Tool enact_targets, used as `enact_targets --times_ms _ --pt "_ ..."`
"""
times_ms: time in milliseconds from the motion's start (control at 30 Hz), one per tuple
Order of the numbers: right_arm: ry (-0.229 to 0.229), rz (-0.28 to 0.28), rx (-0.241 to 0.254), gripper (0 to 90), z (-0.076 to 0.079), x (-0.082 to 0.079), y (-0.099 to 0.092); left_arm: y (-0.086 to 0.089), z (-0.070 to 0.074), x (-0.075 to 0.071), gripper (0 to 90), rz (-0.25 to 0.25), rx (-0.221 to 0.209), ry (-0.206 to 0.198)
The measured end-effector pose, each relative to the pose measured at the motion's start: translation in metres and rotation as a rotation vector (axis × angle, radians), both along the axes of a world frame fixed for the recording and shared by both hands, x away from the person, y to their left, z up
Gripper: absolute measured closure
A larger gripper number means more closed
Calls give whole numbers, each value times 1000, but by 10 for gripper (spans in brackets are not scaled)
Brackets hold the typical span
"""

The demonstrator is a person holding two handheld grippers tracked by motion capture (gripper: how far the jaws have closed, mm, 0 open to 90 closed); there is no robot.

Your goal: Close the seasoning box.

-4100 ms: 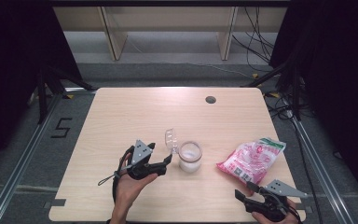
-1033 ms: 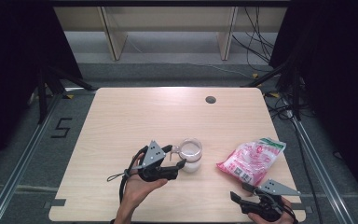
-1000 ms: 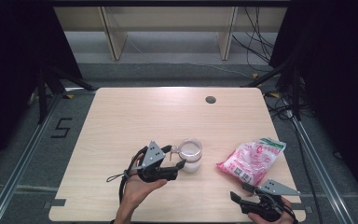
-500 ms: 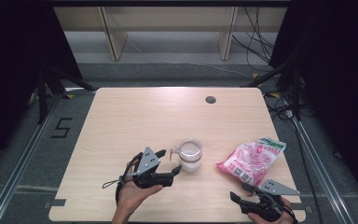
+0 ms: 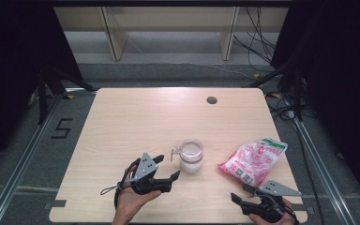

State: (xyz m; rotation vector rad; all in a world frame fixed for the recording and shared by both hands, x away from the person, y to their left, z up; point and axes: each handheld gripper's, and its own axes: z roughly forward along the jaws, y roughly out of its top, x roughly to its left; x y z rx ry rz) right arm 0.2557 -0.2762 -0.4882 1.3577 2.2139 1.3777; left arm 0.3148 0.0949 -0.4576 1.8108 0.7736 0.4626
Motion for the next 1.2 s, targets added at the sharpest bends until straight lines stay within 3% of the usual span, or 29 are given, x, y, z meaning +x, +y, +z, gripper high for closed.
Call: enact_targets --times_ms 100,333,467,500,633,733,867,900,967,1000,1033,1133,1167,1200 --pt "-38 20 -6 365 -2 3 -1 0 -2 -3 223 1 -3 0" --pt "-24 36 -9 363 -1 3 -1 -3 -7 -12 223 -18 -4 8" --pt "-53 28 -13 360 -2 3 0 -5 -10 -14 223 -20 -6 8" --pt "-20 13 -4 359 -1 1 2 -5 -11 -15 223 -23 -18 8" --pt "-17 29 -14 358 0 1 2 -5 -13 -18 223 -19 -14 7" --pt "-57 46 -26 356 -2 3 2 -4 -15 -19 223 -17 -6 8" --pt "-33 44 -24 355 -1 2 3 -4 -19 -21 223 -19 -8 12" --pt "-54 54 -31 355 -1 3 2 -4 -20 -21 223 -17 -6 14" --pt "-53 52 -33 354 -1 3 2 -3 -21 -22 223 -13 -3 11" --pt "-19 42 -18 354 -1 1 4 -3 -22 -22 223 -12 -7 16" --pt "-46 56 -17 354 -2 3 4 -2 -22 -22 223 -13 1 15" --pt "-24 40 -8 354 -1 1 5 -3 -24 -23 223 -20 -4 18" --pt "-53 53 -25 353 -2 3 3 -3 -24 -24 223 -18 -3 19" --pt "-55 50 -28 353 -2 3 3 -3 -25 -24 223 -15 3 14"
